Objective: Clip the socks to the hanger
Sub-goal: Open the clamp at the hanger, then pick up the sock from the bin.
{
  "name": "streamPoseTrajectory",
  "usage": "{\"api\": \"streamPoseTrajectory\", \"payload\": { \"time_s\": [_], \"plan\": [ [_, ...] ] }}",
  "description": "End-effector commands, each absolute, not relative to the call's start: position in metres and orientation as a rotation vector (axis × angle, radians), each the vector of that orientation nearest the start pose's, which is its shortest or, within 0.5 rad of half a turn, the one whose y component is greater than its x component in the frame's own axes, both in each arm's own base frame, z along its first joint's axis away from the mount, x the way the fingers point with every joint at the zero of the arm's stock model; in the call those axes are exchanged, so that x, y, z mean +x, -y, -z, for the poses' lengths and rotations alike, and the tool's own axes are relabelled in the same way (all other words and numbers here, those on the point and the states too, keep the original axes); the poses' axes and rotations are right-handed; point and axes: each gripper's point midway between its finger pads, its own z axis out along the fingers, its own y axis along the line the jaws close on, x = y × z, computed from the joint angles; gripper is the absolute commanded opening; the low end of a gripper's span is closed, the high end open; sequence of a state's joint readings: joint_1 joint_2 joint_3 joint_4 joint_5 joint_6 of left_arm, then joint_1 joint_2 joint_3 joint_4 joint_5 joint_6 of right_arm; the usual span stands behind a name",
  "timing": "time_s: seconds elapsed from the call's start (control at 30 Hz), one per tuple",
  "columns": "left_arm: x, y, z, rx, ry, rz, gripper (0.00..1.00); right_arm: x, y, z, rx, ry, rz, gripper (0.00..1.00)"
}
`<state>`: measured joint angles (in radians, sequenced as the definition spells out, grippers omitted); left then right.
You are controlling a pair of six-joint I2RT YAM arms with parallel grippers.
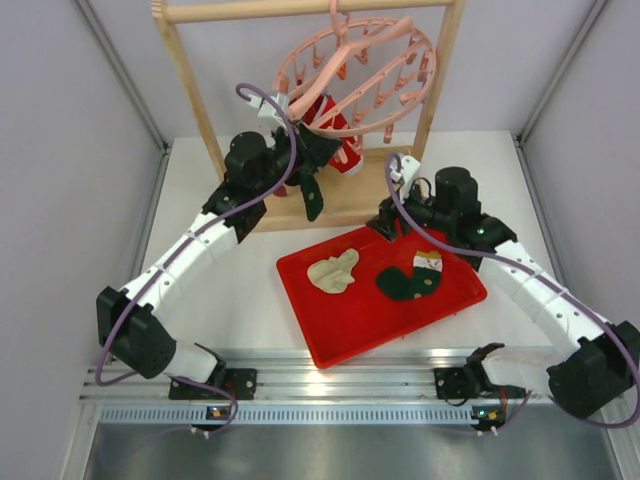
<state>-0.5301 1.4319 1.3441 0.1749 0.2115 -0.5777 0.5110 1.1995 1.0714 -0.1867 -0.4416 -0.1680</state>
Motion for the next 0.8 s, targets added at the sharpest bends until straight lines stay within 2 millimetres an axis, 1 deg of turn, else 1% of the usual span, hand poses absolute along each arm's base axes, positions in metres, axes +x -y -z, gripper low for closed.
{"api": "streamPoseTrajectory", "payload": {
  "time_s": [0.0,0.03,0.07,0.13,0.17,0.23,0.27,0.33,0.37,0.43,0.5,0.53,0.57,0.6,0.63,0.67,0.73,0.77],
  "plan": [
    [0.382,0.284,-0.442,0.129,-1.433,1.053,0.0,0.285,-0.205,-0.223,-0.923,-1.9,-0.577,0.62],
    [0.382,0.285,-0.442,0.13,-1.433,1.054,0.0,0.282,-0.195,-0.207,-0.896,-1.962,-0.562,0.62],
    [0.383,0.284,-0.442,0.129,-1.433,1.052,0.0,0.287,-0.178,-0.197,-0.839,-2.018,-0.506,0.62],
    [0.383,0.284,-0.441,0.129,-1.433,1.052,0.0,0.283,-0.158,-0.172,-0.769,-2.147,-0.441,0.6],
    [0.383,0.285,-0.441,0.132,-1.433,1.055,0.0,0.288,-0.142,-0.162,-0.706,-2.206,-0.36,0.6],
    [0.383,0.285,-0.441,0.13,-1.433,1.057,0.0,0.286,-0.127,-0.144,-0.616,-2.298,-0.285,0.6],
    [0.383,0.285,-0.441,0.13,-1.432,1.057,0.0,0.289,-0.111,-0.133,-0.551,-2.351,-0.177,0.59],
    [0.383,0.286,-0.44,0.128,-1.435,1.058,0.0,0.287,-0.097,-0.116,-0.429,-2.429,-0.1,0.58],
    [0.383,0.285,-0.439,0.126,-1.436,1.058,0.0,0.288,-0.091,-0.11,-0.406,-2.445,-0.06,0.58],
    [0.384,0.285,-0.439,0.124,-1.437,1.055,0.0,0.296,-0.09,-0.11,-0.292,-2.444,-0.048,0.58],
    [0.383,0.285,-0.44,0.125,-1.435,1.054,0.0,0.298,-0.087,-0.105,-0.236,-2.462,-0.024,0.6],
    [0.383,0.284,-0.441,0.124,-1.431,1.053,0.0,0.3,-0.084,-0.102,-0.158,-2.478,-0.007,0.6],
    [0.383,0.284,-0.441,0.126,-1.431,1.051,0.0,0.3,-0.079,-0.092,-0.122,-2.519,0.043,0.6],
    [0.383,0.283,-0.442,0.122,-1.429,1.048,0.0,0.297,-0.074,-0.086,-0.093,-2.551,0.079,0.6],
    [0.383,0.283,-0.442,0.122,-1.428,1.046,0.0,0.297,-0.072,-0.081,-0.018,-2.569,0.096,0.6],
    [0.384,0.283,-0.442,0.122,-1.43,1.043,0.0,0.295,-0.07,-0.072,0.0,-2.599,0.111,0.59],
    [0.385,0.281,-0.441,0.117,-1.433,1.04,0.0,0.293,-0.071,-0.065,0.052,-2.616,0.105,0.58],
    [0.385,0.28,-0.442,0.117,-1.432,1.038,0.0,0.291,-0.073,-0.058,0.058,-2.641,0.095,0.57]
  ]
}}
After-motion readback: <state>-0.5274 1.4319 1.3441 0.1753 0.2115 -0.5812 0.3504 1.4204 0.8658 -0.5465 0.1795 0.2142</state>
